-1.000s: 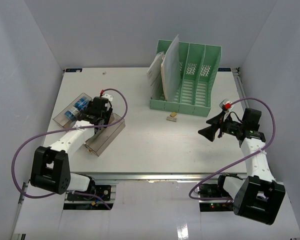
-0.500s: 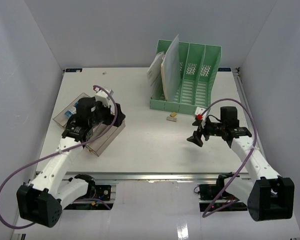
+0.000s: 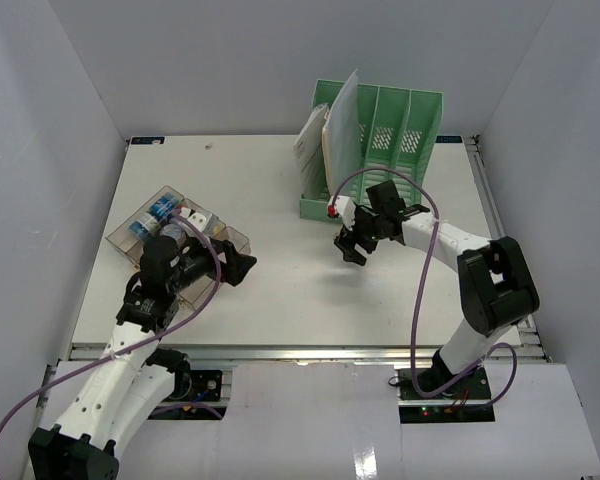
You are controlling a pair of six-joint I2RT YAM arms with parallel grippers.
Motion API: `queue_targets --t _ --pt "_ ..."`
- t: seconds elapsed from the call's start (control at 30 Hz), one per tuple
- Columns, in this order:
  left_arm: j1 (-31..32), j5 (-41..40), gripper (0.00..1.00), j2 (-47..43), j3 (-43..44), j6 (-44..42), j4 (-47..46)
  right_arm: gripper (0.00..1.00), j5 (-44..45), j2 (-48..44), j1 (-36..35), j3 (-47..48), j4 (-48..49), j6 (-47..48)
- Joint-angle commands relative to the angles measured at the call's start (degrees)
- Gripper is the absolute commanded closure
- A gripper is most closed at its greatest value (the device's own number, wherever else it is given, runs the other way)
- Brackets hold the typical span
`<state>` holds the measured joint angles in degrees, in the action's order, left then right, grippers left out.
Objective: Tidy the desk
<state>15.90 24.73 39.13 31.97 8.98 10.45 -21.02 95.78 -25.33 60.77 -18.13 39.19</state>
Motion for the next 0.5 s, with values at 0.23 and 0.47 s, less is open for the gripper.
queue_targets --t 0.23,0.47 --pt "-0.1 -1.5 0.02 -1.0 0.1 0.1 -1.5 0.16 9.7 6.9 -1.5 4.2 4.7 -5.0" --pt "-0.1 -1.5 0.02 -0.5 0.0 -0.1 -1.6 0.2 8.1 11.4 -1.4 7.9 4.2 -7.2"
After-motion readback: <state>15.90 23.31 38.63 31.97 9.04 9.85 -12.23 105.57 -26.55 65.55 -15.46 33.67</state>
